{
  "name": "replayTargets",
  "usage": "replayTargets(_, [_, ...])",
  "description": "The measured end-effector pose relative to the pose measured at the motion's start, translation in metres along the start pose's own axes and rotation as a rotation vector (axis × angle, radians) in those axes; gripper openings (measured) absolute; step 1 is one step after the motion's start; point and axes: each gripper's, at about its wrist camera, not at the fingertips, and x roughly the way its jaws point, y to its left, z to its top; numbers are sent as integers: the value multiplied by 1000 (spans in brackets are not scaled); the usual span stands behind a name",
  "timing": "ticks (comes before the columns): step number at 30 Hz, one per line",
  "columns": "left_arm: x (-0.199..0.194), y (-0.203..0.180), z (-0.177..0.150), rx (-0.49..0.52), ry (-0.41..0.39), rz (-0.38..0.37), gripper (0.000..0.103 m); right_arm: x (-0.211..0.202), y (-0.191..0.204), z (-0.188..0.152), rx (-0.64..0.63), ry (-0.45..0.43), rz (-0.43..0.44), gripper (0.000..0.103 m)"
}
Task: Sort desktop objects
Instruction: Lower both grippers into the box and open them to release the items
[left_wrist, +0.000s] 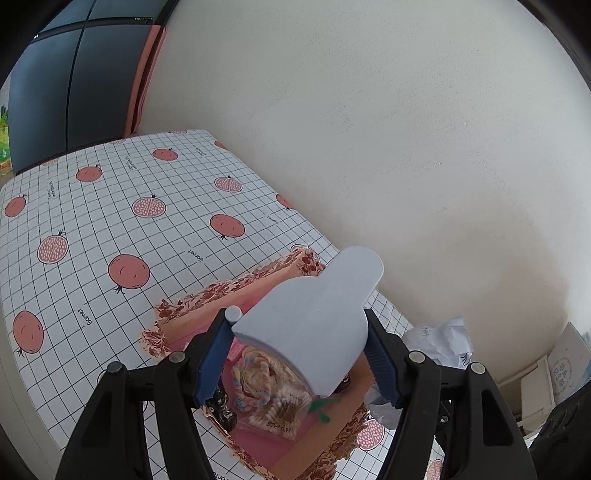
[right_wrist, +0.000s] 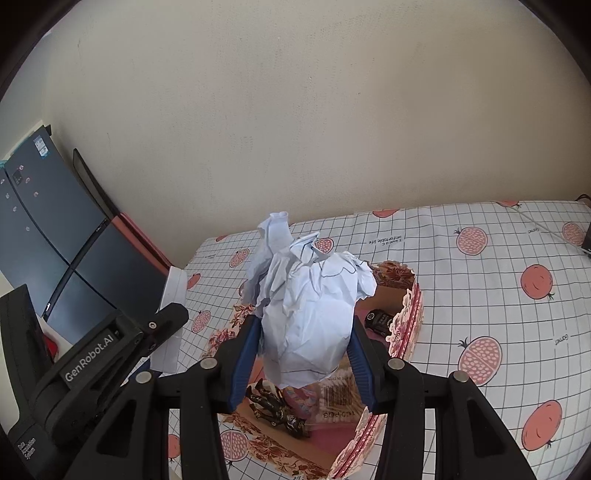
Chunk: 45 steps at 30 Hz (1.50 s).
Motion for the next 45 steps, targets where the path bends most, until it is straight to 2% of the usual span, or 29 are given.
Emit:
replayTargets(21, [67, 14, -24, -58, 174, 48, 70, 59, -15, -19, 26, 140, -66, 51])
replayTargets(37, [78, 17, -29, -71, 215, 81, 70, 69, -21, -19, 44, 176, -91, 53])
replayTargets(39, [79, 17, -29, -73, 220, 81, 73, 69, -22, -19, 48, 179, -95, 53])
replayTargets(42, [77, 16, -29, -79, 213, 61, 74, 69, -23, -19, 52, 178, -101, 59])
replayTargets(45, [74, 12, -27, -61, 205, 58, 74, 68, -23, -18, 49, 178, -104, 59])
